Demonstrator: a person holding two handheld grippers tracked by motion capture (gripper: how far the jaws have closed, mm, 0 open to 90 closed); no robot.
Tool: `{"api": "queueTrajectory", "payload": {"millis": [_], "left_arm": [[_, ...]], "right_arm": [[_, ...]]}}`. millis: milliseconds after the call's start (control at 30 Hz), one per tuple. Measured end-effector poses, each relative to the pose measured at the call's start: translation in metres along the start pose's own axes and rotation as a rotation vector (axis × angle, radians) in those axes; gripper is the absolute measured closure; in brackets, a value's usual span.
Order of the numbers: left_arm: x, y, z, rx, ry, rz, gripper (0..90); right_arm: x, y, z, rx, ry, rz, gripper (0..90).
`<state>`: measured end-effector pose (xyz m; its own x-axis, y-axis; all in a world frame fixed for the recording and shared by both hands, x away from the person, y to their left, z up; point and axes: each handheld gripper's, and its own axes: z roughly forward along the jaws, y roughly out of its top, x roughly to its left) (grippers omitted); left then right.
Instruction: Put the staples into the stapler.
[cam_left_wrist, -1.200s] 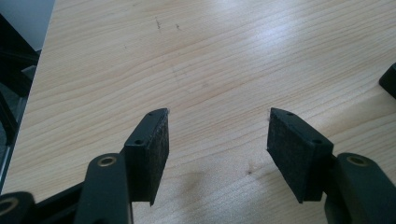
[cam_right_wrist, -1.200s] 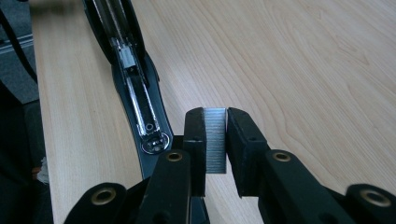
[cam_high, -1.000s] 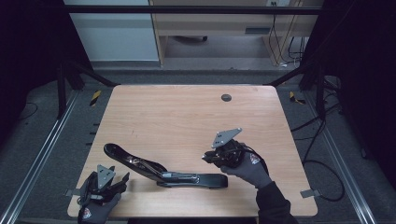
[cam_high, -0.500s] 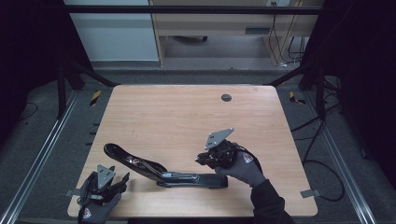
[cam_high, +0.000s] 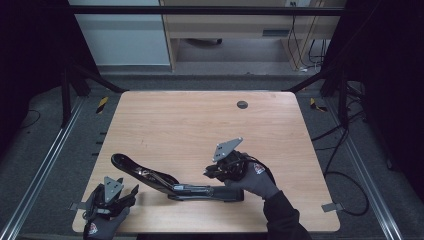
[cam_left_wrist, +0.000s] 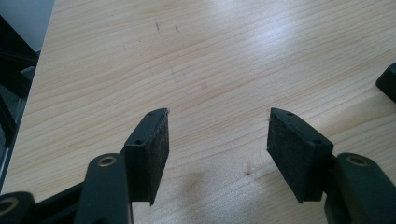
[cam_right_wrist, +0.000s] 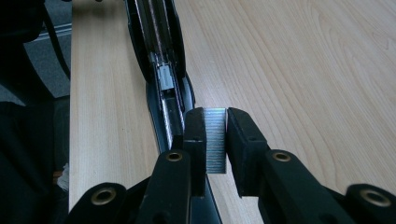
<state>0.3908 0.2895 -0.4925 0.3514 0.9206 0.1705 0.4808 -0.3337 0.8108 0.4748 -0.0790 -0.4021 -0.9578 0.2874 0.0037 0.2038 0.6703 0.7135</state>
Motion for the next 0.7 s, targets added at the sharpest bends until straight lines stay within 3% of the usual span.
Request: {"api": "queueTrajectory", "payload": {"millis": [700], "left_arm": [[0.0,0.0,0.0,0.001,-0.002,0.003,38.6]], "right_arm": [[0.005,0.003,0.016,0.032,0.067,-0.045,78.2]]}}
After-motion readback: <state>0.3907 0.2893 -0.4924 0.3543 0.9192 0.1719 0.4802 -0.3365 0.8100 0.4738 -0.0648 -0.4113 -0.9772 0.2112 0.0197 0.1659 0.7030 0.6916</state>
